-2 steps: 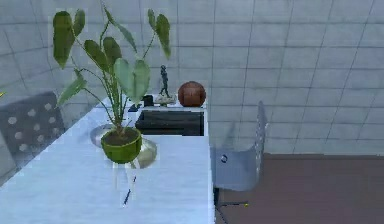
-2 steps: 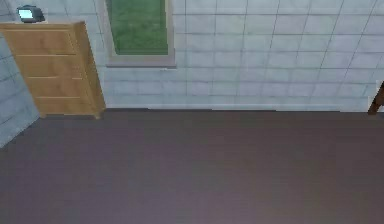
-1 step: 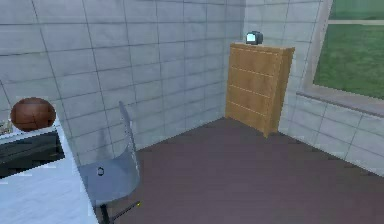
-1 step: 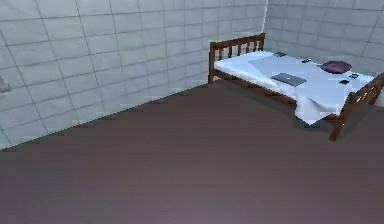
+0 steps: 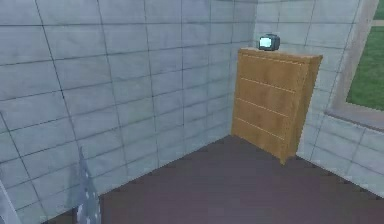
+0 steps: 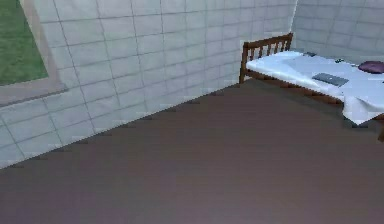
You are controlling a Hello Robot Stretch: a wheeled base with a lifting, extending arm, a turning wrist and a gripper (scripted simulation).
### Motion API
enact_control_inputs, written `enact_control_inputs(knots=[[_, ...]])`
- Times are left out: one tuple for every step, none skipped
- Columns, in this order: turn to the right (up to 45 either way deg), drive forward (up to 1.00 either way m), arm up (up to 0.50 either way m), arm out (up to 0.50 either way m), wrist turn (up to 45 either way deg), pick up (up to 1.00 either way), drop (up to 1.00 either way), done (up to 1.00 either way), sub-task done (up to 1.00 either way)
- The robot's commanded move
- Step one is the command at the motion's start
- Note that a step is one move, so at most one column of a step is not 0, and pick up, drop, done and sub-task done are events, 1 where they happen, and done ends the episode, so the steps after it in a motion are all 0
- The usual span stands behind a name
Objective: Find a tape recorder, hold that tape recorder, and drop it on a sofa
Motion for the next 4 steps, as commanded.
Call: enact_control_inputs(knots=[[-36.0,0.0,0.0,0.0,0.0,0.0,0.0,0.0,0.0],[0.0,0.3,0.0,0.0,0.0,0.0,0.0,0.0,0.0],[-45.0,0.0,0.0,0.0,0.0,0.0,0.0,0.0,0.0],[-45.0,0.0,0.0,0.0,0.0,0.0,0.0,0.0,0.0]])
